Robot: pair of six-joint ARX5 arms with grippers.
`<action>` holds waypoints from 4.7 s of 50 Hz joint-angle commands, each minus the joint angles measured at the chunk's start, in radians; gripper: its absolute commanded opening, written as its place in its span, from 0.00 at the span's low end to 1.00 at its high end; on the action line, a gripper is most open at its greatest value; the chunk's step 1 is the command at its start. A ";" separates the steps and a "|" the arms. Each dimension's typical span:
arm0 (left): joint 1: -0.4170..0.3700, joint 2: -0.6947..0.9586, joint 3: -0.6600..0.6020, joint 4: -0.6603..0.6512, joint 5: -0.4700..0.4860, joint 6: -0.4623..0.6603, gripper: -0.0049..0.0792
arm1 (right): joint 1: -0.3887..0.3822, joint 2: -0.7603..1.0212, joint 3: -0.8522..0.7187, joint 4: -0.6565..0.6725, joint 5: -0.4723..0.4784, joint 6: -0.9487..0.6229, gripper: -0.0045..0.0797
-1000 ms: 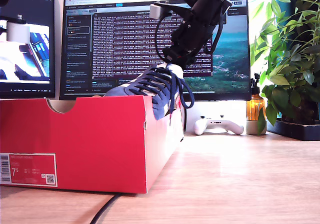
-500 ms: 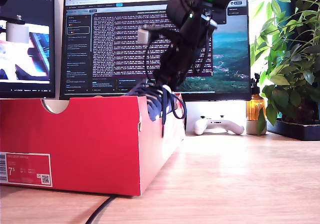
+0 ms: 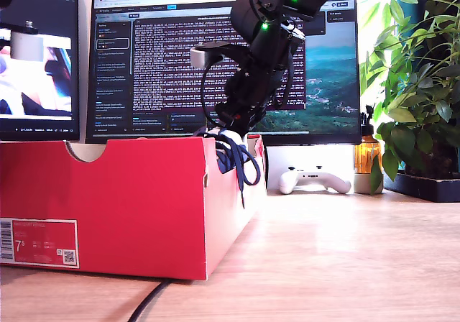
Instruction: Pack the blue shoes by picking the first shoe and placing it inside the red shoebox, left side, then picking and rotating the second shoe and placing it in the shoebox
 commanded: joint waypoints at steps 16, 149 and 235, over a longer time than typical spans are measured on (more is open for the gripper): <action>-0.007 0.016 0.005 0.076 0.009 0.003 0.04 | 0.029 0.004 -0.005 -0.030 0.095 -0.019 0.34; 0.001 -0.473 0.005 0.157 0.051 -0.520 0.04 | -0.069 -0.366 0.103 -0.290 0.127 0.636 0.04; 0.271 -0.323 -0.295 0.687 0.307 -0.627 0.04 | -0.508 -0.823 -1.195 0.601 0.185 0.713 0.04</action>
